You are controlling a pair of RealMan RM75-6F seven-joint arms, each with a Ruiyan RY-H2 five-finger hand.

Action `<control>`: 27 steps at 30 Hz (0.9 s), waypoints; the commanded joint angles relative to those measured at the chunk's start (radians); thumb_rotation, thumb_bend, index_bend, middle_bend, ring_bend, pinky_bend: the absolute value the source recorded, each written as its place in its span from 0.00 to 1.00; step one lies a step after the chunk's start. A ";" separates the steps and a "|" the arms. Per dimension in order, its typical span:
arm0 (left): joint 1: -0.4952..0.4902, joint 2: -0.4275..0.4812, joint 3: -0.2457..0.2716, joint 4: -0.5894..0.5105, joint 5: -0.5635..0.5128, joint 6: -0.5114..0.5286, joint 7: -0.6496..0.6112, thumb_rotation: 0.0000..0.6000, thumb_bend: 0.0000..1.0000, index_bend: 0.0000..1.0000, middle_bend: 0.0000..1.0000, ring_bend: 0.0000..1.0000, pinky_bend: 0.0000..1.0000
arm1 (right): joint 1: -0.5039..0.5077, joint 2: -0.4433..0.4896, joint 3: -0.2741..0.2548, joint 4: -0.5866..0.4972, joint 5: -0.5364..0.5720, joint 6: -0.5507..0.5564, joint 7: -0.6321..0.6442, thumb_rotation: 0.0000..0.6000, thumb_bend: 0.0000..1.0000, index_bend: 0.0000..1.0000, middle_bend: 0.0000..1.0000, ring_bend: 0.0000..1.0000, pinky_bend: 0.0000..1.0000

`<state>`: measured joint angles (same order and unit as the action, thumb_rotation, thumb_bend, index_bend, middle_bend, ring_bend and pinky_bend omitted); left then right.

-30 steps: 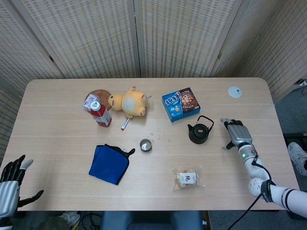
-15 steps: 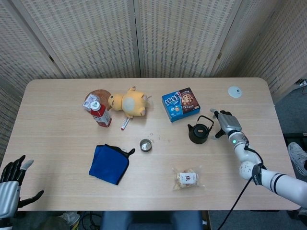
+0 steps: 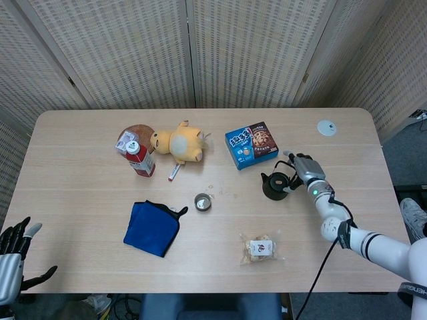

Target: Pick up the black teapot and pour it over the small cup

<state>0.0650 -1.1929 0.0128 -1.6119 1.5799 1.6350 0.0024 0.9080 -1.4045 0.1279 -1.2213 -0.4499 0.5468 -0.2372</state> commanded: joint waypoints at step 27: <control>0.001 -0.004 -0.001 0.004 -0.002 -0.005 -0.003 1.00 0.00 0.12 0.00 0.00 0.00 | -0.185 0.241 0.047 -0.427 -0.431 0.142 0.211 1.00 0.00 0.00 0.28 0.06 0.02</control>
<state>0.0656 -1.1971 0.0119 -1.6084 1.5785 1.6304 -0.0009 0.7301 -1.1721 0.1794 -1.6379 -0.8702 0.6793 -0.0255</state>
